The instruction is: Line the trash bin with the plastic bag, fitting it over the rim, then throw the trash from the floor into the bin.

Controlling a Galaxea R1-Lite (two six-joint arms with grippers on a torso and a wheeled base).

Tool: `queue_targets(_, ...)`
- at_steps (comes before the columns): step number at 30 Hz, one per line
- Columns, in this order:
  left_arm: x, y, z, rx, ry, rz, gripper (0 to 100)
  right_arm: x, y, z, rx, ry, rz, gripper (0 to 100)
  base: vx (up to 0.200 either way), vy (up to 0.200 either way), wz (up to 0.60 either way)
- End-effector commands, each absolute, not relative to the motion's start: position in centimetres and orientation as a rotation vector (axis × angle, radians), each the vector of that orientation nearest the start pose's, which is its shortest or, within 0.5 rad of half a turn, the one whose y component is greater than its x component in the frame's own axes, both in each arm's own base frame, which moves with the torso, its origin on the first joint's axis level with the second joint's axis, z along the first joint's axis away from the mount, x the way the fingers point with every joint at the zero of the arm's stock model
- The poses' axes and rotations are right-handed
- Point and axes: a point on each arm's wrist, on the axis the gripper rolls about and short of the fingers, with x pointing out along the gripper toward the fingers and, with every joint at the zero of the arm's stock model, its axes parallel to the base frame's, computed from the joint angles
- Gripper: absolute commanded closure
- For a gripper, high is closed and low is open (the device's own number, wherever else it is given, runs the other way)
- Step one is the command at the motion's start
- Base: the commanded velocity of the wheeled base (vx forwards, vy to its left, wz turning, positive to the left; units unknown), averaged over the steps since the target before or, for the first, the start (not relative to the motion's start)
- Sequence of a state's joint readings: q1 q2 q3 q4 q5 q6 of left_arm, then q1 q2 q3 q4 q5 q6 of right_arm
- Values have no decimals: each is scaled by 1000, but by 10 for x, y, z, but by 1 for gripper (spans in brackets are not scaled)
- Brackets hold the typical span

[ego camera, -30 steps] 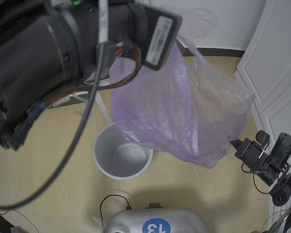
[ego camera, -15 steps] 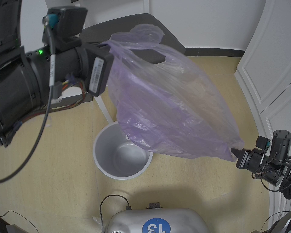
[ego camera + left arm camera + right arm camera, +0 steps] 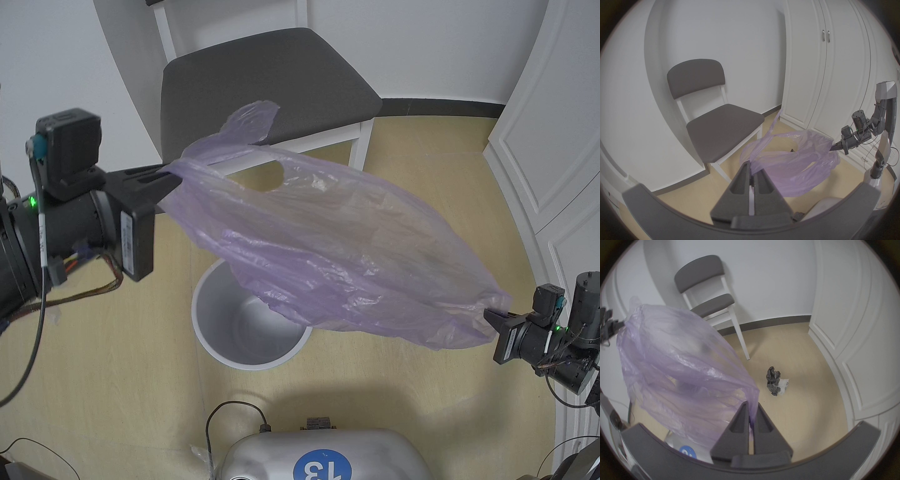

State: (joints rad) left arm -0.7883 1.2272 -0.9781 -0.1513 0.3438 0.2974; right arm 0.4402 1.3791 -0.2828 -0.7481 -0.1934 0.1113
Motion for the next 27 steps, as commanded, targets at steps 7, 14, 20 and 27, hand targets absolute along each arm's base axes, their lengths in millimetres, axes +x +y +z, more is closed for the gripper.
queue_targets(7,123,-91,270,257,94,-466,100,169,79,136,-192,462,286,100,0,0,0)
queue_targets(14,114,-84,251,269,131,-521,100,173,88,142,-248,462,361,100,0,0,0)
queue_targets(20,111,-77,235,277,175,-536,100,175,99,157,-249,431,404,100,0,0,0)
queue_targets(27,110,-74,229,274,194,-543,100,184,108,178,-243,408,423,100,0,0,0)
